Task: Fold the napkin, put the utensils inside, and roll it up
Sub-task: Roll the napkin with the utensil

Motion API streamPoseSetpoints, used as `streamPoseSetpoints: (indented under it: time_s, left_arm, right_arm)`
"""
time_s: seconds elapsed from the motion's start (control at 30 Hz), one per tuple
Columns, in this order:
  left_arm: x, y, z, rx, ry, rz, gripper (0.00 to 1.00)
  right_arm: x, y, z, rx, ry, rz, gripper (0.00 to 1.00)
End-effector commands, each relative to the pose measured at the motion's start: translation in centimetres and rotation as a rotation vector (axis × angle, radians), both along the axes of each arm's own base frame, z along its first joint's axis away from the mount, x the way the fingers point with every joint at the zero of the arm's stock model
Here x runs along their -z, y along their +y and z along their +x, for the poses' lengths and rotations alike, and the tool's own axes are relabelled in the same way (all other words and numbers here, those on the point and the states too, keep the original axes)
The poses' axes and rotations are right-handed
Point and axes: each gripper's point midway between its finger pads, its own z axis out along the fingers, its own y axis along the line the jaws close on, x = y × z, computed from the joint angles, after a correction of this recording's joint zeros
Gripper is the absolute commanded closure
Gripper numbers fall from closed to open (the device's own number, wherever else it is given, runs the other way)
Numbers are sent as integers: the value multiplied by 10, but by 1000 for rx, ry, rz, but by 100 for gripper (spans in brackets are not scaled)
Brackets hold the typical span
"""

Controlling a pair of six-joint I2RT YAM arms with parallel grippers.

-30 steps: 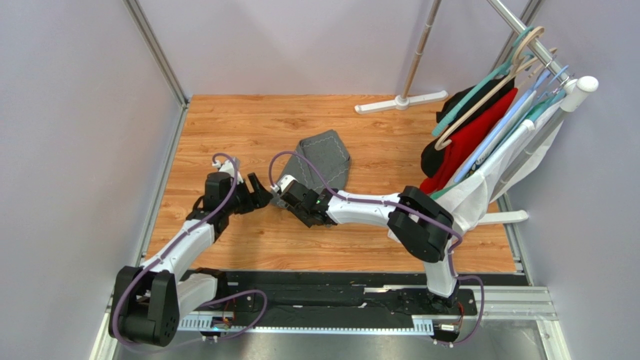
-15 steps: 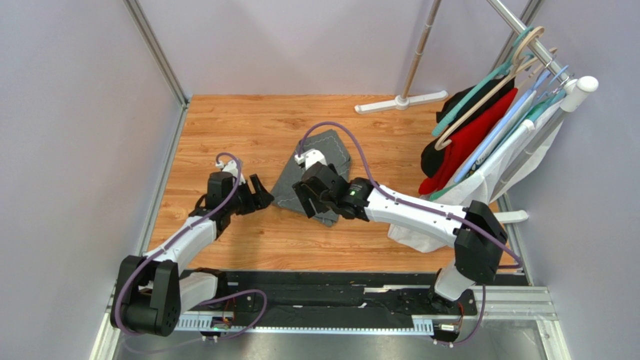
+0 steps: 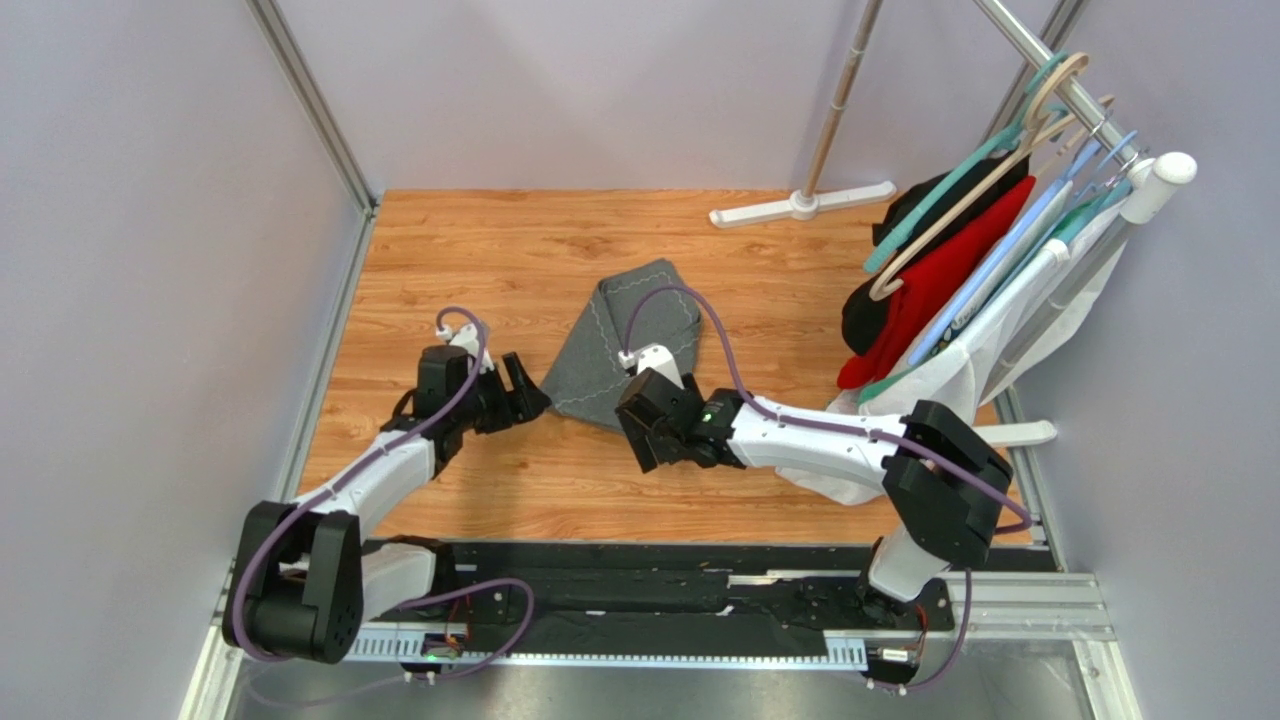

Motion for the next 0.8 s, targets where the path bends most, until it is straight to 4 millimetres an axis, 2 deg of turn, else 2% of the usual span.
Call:
streamPoseSetpoints:
  time_s: [0.0,0.2,0.33,0.5,0.63,0.77]
  left_arm:
    - [-7,-5,9,17,-25,-25,21]
    - [-7,-6,11,19,-20,-29,21]
    - [-7,-6,12,17,-22,-24,21]
    - [-5,-6,12,19,-15,-26,21]
    - [-3,-7,12,23,-11,-26,21]
    - [-2,-8,12,26,-7,-34,21]
  right_arm:
    - [-12,28,19,-135,-138,-30,27]
    - [8,30,25,-237,-130,-159,31]
    - [6,31,34,-238,-163,-197,34]
    - [11,28,38,-244,-163,-243,46]
    - [14,29,34,-279,-156,-265,53]
    - [14,28,29,-296,-157,-278,53]
